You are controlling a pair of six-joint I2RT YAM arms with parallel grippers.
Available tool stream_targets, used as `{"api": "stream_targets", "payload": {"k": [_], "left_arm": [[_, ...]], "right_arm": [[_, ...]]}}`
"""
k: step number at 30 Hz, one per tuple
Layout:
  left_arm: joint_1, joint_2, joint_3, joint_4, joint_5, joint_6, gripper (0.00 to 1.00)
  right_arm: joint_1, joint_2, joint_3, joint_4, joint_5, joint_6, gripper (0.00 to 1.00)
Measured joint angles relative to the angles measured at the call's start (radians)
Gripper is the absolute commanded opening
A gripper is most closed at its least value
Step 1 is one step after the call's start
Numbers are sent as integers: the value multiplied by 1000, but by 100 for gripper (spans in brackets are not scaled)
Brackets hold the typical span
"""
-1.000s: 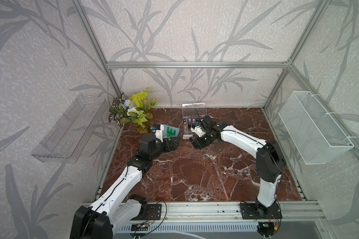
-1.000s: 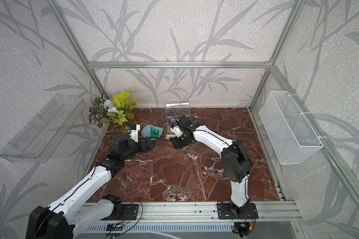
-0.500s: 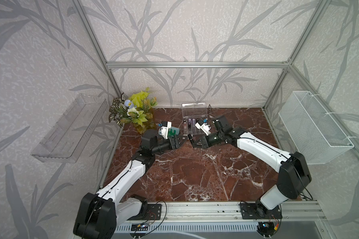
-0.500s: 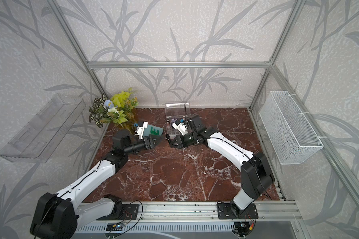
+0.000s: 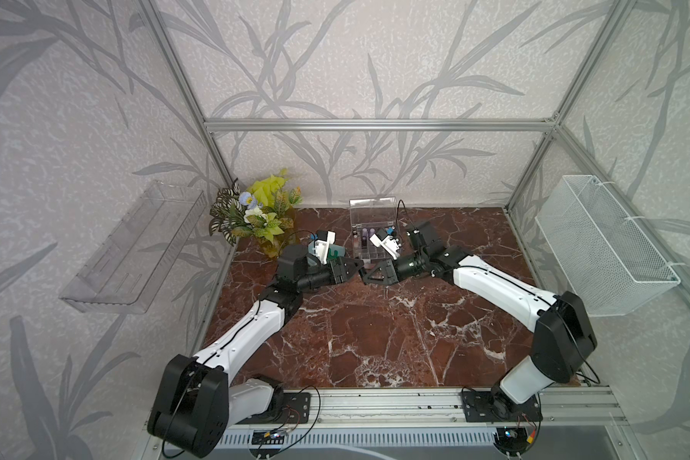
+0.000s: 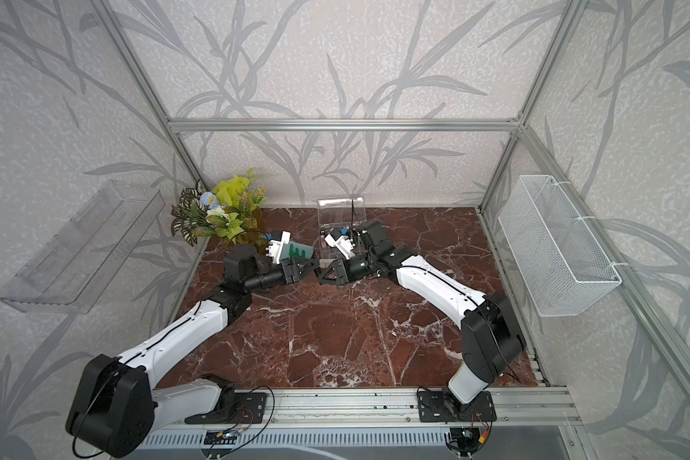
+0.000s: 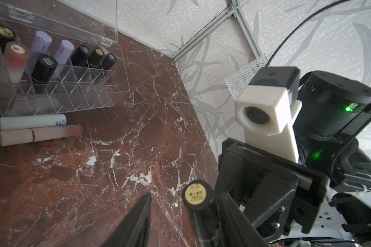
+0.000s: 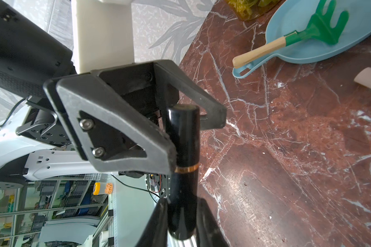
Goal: Arrange the lipsticks in the organizer
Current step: Pick up the lipstick at the center of the board.
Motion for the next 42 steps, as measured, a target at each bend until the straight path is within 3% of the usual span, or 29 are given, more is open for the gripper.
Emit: {"api": "stream_targets", "payload": {"k": [13, 22, 24, 27, 29, 36, 42], "left_arm": [[-5, 0, 6, 2, 0, -2, 25], [-18, 19, 7, 26, 8, -8, 16], [-19, 22, 7, 27, 3, -5, 15], [-38, 32, 48, -46, -66, 53, 13], [-55, 56, 90, -93, -128, 96, 12], [-130, 191, 223, -168, -392, 226, 13], [-200, 301, 299, -117, -586, 320, 13]], "right_arm": [[5, 21, 0, -5, -13, -10, 18], [5, 24, 0, -25, -2, -23, 20], [5, 24, 0, -29, 3, -31, 30], [-2, 22, -5, -28, 22, -32, 67], [-18, 4, -34, -6, 30, -14, 82], [-200, -103, -235, 215, 9, 172, 87], [-254, -119, -283, 320, 5, 262, 87]]}}
